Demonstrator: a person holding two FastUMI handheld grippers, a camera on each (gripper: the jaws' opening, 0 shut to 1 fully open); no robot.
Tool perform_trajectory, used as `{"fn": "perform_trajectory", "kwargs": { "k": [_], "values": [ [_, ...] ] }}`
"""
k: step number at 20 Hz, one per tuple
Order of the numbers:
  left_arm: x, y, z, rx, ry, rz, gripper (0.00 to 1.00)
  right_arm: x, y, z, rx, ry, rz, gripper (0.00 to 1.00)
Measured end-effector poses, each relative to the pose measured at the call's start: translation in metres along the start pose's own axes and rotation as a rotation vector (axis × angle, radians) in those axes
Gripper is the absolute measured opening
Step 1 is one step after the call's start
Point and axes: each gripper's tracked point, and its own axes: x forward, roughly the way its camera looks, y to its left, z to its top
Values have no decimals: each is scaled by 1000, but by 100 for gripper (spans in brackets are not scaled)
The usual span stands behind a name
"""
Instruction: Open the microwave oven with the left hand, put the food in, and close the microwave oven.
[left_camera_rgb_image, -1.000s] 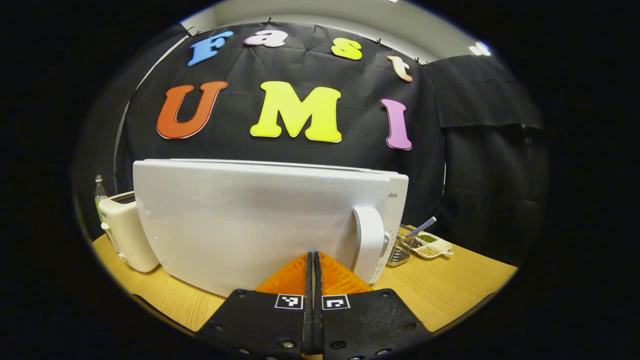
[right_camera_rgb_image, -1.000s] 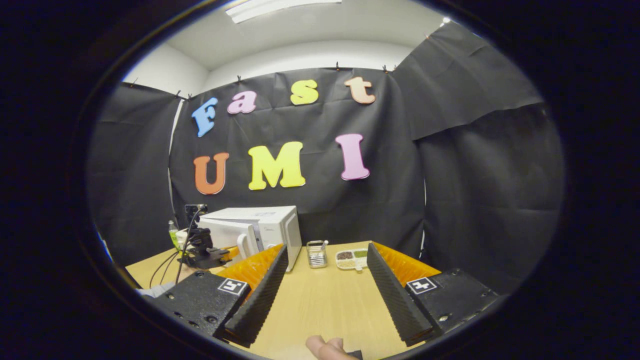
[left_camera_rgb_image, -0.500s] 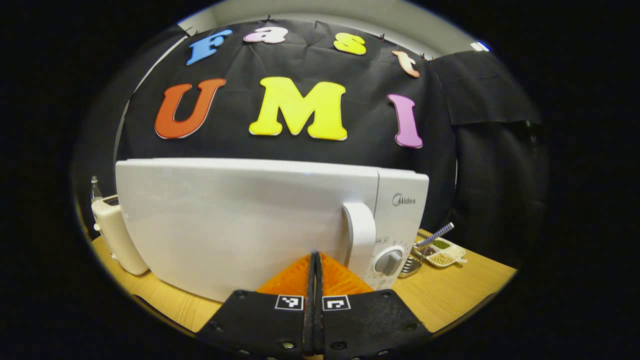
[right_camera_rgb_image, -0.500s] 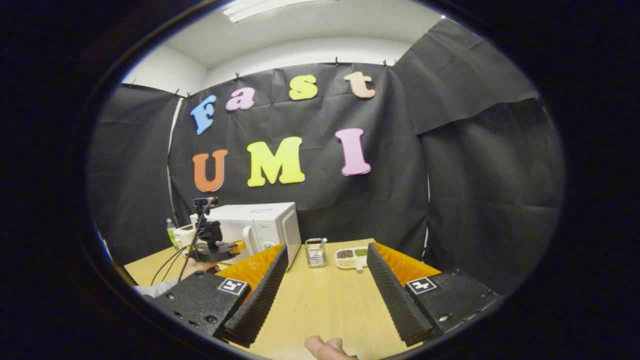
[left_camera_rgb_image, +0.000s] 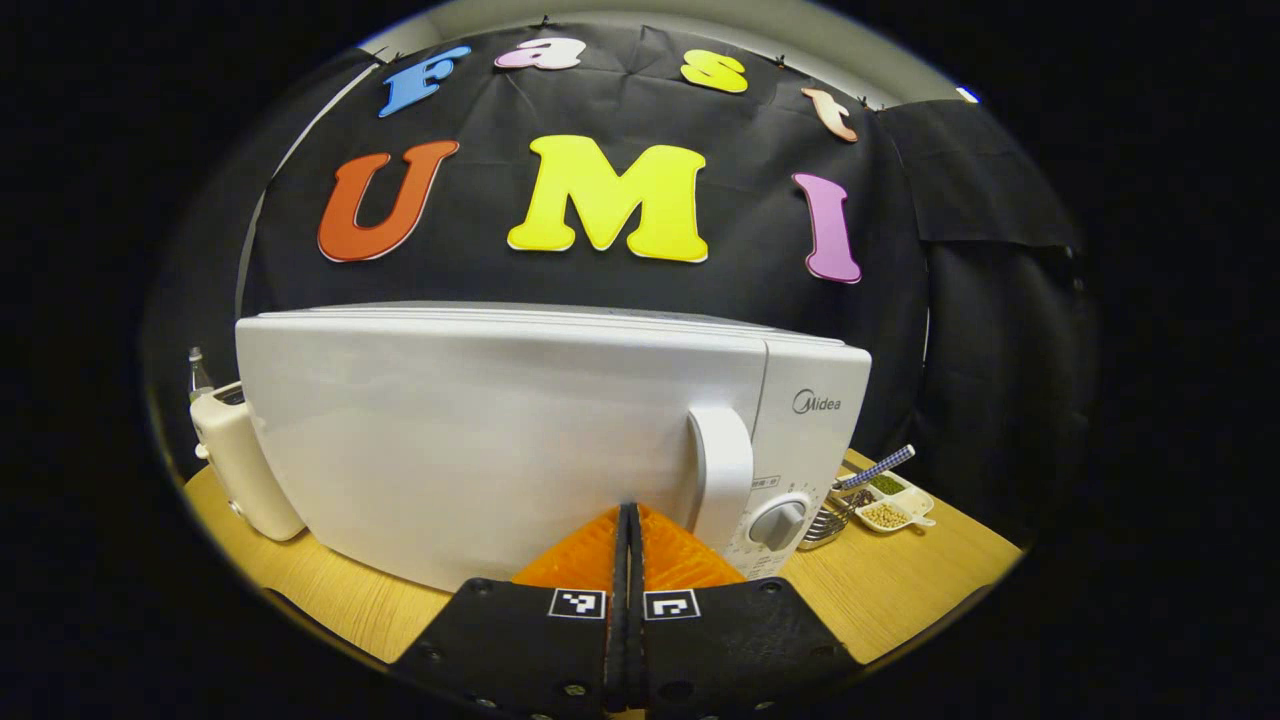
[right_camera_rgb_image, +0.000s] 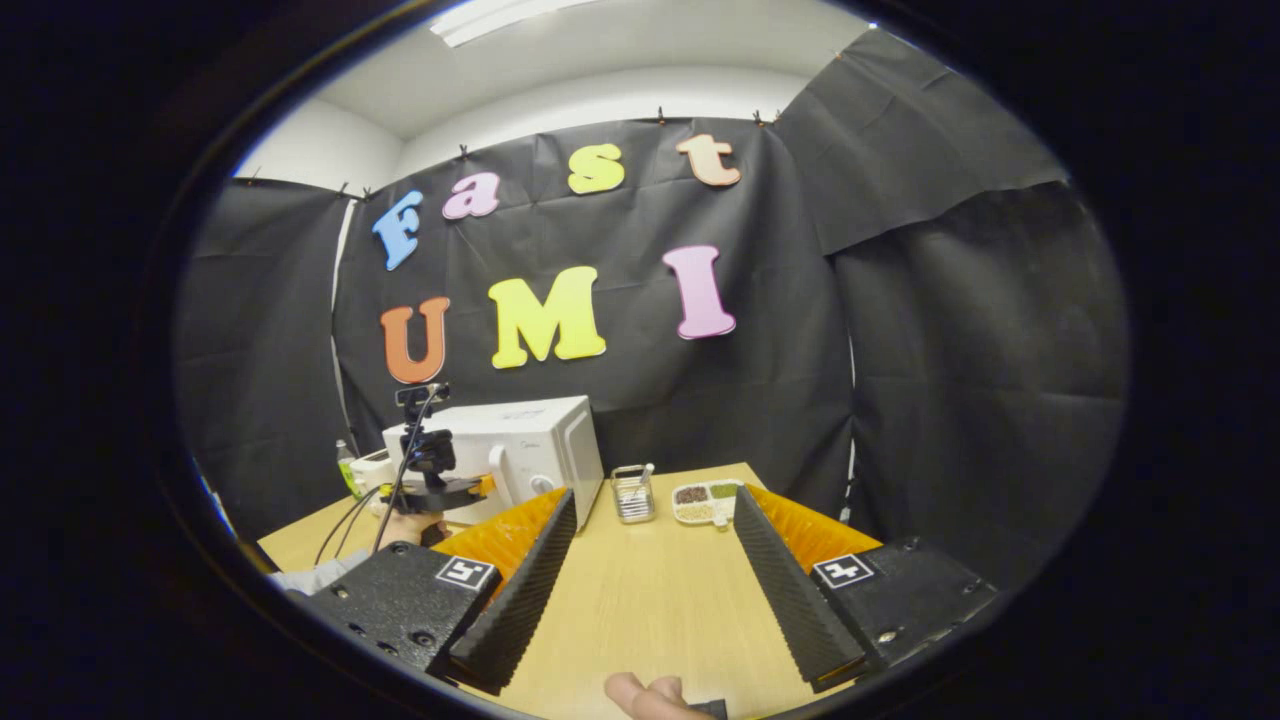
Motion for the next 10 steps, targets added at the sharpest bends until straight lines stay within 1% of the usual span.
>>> {"fn": "perform_trajectory", "kwargs": {
  "k": [1,2,3,4,5,6,7,8,9,10],
  "values": [
    [-9,3,2,-2,15,12,0,-3,1,0,-1,2,-5,100],
    [-19,3,8,-2,12,18,0,-8,1,1,-2,-1,-12,100],
    [-30,1,17,0,4,13,0,-12,1,2,-4,-2,-17,91],
    [-46,1,25,10,-10,20,2,-17,2,3,-6,-5,-24,91],
    [-67,6,39,33,-39,53,16,-22,4,5,-7,-9,-30,91],
    [-84,13,53,63,-74,84,60,-27,6,7,-8,-13,-31,100],
    [-98,11,61,83,-88,84,77,-33,11,9,-9,-16,-29,91],
    [-119,6,68,89,-100,77,94,-39,13,11,-10,-22,-28,100],
    [-137,4,76,87,-117,76,93,-45,17,14,-13,-29,-27,91],
    [-158,7,83,89,-133,90,94,-51,20,17,-19,-37,-30,91]
  ]
}}
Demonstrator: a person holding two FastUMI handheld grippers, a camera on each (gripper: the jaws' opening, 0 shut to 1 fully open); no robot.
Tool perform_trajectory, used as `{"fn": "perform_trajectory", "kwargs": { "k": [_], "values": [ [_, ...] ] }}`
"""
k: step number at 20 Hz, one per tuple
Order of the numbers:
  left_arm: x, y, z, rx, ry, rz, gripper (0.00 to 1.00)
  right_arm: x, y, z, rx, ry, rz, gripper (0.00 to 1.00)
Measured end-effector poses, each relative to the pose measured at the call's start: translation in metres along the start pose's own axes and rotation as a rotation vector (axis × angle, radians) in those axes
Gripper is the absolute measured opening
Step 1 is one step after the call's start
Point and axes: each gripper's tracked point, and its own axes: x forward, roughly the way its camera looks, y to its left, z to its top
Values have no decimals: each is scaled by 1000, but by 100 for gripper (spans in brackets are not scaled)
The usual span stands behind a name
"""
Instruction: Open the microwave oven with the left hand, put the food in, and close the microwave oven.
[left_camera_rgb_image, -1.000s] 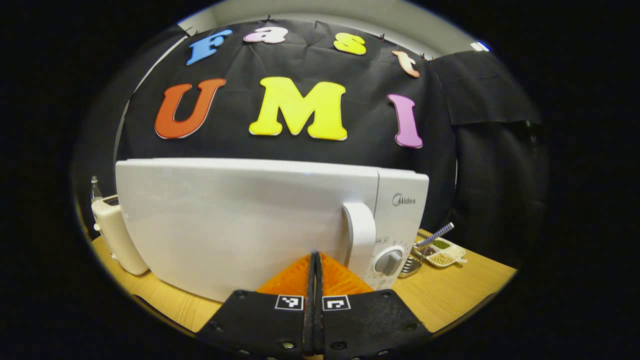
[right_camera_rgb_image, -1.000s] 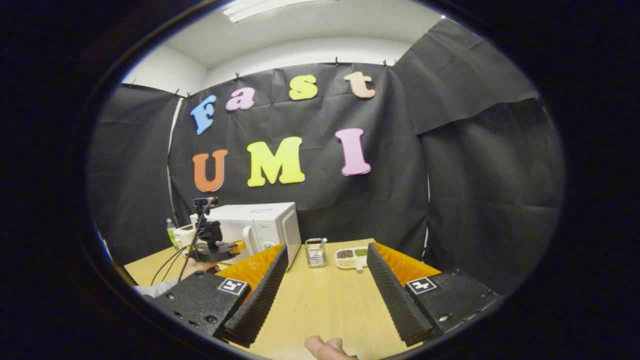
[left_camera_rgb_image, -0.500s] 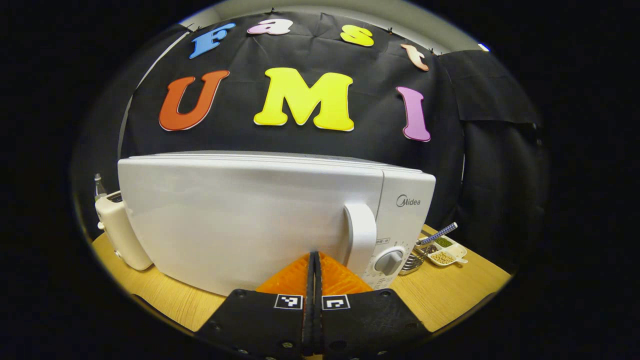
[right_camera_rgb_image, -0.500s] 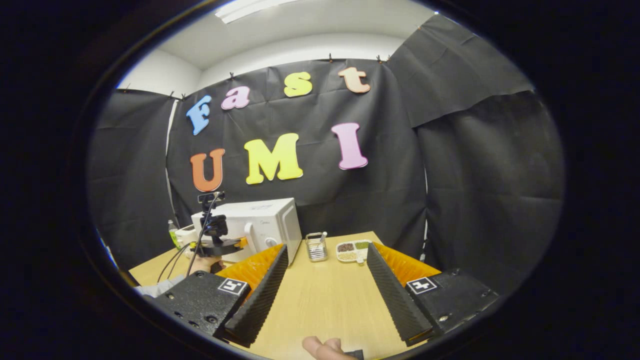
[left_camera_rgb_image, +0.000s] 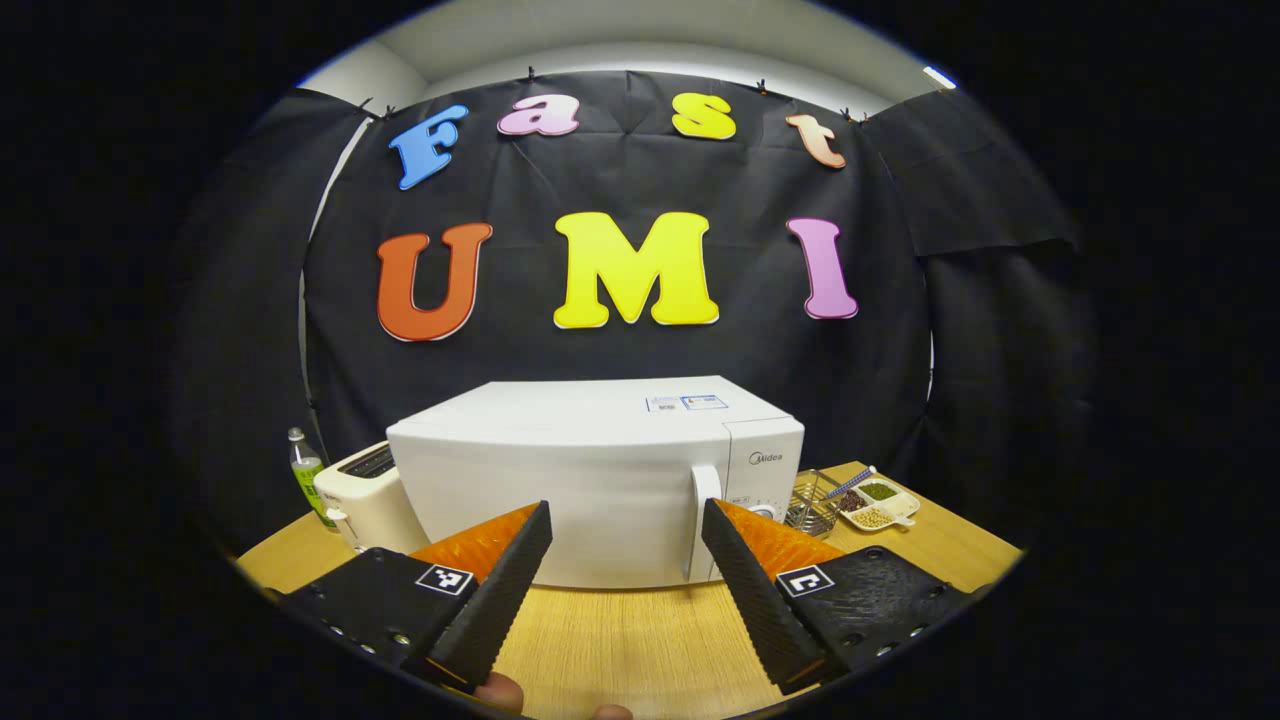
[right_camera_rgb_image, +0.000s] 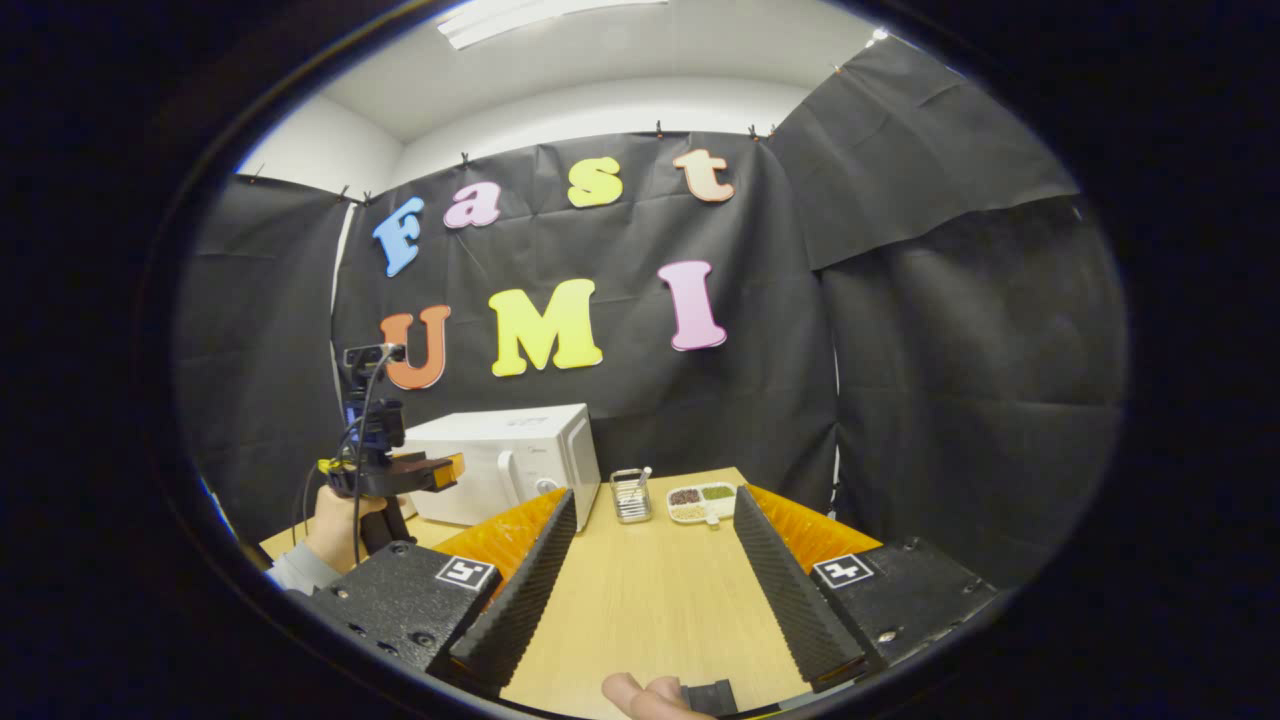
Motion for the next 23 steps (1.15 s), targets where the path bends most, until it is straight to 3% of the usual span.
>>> {"fn": "perform_trajectory", "kwargs": {
  "k": [3,4,9,10,11,12,13,16,17,18,23],
  "values": [
    [-53,23,20,1,-19,70,96,-19,9,12,-23,-32,-7,91],
    [-63,23,20,-5,-18,78,96,-24,13,15,-29,-42,-8,100],
    [-147,48,27,-5,-3,144,96,-44,32,39,-44,-99,-11,100],
    [-161,52,29,-1,-4,164,96,-46,36,43,-47,-109,-12,91],
    [-175,55,33,1,-12,175,96,-47,40,47,-53,-118,-11,91],
    [-188,56,39,1,-25,184,96,-47,44,50,-59,-124,-11,100],
    [-200,57,46,5,-39,184,96,-47,46,52,-65,-126,-13,91],
    [-233,56,64,11,-77,183,96,-47,50,55,-64,-127,-19,92],
    [-243,58,69,13,-92,198,96,-47,51,55,-59,-125,-22,100],
    [-253,59,72,13,-106,207,96,-47,52,54,-49,-122,-24,92],
    [-280,38,76,-6,-150,145,96,-48,54,51,-35,-109,-26,91]
  ]
}}
